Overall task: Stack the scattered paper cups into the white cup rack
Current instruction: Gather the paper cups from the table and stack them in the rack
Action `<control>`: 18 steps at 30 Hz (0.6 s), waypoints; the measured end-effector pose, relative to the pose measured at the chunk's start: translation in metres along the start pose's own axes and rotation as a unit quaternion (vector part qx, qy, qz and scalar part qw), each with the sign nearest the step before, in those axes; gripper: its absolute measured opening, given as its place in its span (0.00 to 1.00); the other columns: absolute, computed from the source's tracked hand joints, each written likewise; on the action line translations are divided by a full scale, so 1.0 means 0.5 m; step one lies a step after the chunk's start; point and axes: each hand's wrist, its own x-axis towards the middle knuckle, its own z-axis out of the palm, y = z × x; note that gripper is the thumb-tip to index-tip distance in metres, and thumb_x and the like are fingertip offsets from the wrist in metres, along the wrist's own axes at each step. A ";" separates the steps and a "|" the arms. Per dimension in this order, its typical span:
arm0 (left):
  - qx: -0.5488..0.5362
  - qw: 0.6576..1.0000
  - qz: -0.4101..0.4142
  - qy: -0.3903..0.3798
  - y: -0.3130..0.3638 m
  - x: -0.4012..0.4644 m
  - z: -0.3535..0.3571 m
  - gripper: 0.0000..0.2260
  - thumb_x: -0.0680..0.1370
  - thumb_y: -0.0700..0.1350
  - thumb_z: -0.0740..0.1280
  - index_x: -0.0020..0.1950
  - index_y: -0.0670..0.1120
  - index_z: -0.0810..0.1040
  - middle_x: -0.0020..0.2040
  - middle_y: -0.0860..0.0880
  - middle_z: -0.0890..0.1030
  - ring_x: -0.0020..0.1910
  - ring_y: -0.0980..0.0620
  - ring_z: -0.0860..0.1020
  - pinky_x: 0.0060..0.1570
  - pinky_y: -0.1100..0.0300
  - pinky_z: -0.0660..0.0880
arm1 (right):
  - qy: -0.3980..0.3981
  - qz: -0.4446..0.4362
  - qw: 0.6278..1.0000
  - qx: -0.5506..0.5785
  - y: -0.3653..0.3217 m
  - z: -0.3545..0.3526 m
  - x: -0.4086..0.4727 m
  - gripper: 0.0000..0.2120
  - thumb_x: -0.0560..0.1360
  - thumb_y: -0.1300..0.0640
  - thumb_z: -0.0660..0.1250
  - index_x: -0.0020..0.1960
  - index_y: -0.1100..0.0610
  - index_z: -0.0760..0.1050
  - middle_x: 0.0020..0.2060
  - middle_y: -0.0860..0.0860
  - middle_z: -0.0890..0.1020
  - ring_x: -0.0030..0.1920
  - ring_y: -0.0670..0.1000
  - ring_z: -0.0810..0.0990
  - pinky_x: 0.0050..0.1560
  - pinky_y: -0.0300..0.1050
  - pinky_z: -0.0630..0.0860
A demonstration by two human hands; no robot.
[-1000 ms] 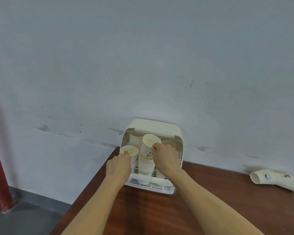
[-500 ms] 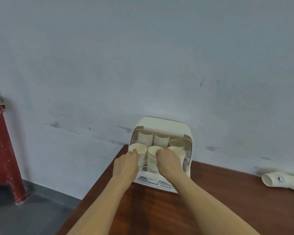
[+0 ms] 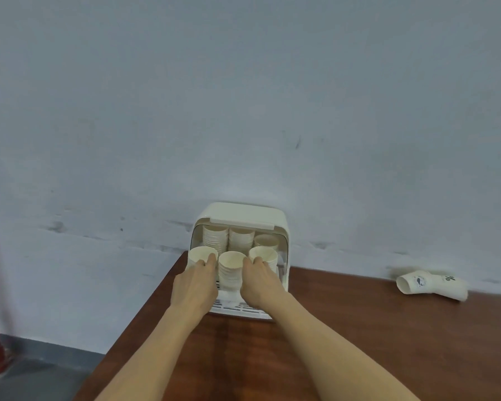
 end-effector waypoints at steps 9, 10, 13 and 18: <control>-0.011 1.000 0.012 0.006 0.096 -0.023 -0.024 0.21 0.78 0.44 0.57 0.71 0.50 0.64 0.60 0.49 0.75 0.53 0.46 0.78 0.45 0.53 0.74 | 0.016 0.067 0.998 0.013 0.108 -0.074 -0.109 0.21 0.75 0.65 0.59 0.67 0.65 0.63 0.61 0.63 0.70 0.62 0.63 0.70 0.58 0.54 0.71; -0.021 1.000 0.013 0.000 0.112 -0.027 -0.028 0.20 0.78 0.44 0.58 0.71 0.50 0.64 0.61 0.49 0.74 0.55 0.46 0.77 0.45 0.52 0.73 | 0.020 0.071 0.997 0.013 0.122 -0.082 -0.120 0.19 0.75 0.65 0.59 0.65 0.65 0.64 0.60 0.63 0.71 0.62 0.63 0.70 0.57 0.54 0.71; -0.035 0.999 0.021 -0.009 0.155 -0.043 -0.039 0.20 0.77 0.46 0.58 0.69 0.50 0.65 0.60 0.49 0.74 0.57 0.46 0.75 0.45 0.52 0.71 | 0.027 0.091 0.995 0.013 0.159 -0.104 -0.153 0.16 0.76 0.63 0.59 0.63 0.64 0.66 0.60 0.62 0.71 0.62 0.63 0.71 0.57 0.54 0.71; -0.030 0.999 0.044 -0.011 0.222 -0.063 -0.062 0.20 0.78 0.48 0.59 0.70 0.49 0.66 0.60 0.48 0.74 0.58 0.45 0.75 0.49 0.52 0.72 | 0.050 0.104 0.993 0.006 0.217 -0.139 -0.196 0.14 0.76 0.63 0.56 0.60 0.64 0.67 0.58 0.61 0.72 0.60 0.63 0.72 0.56 0.53 0.71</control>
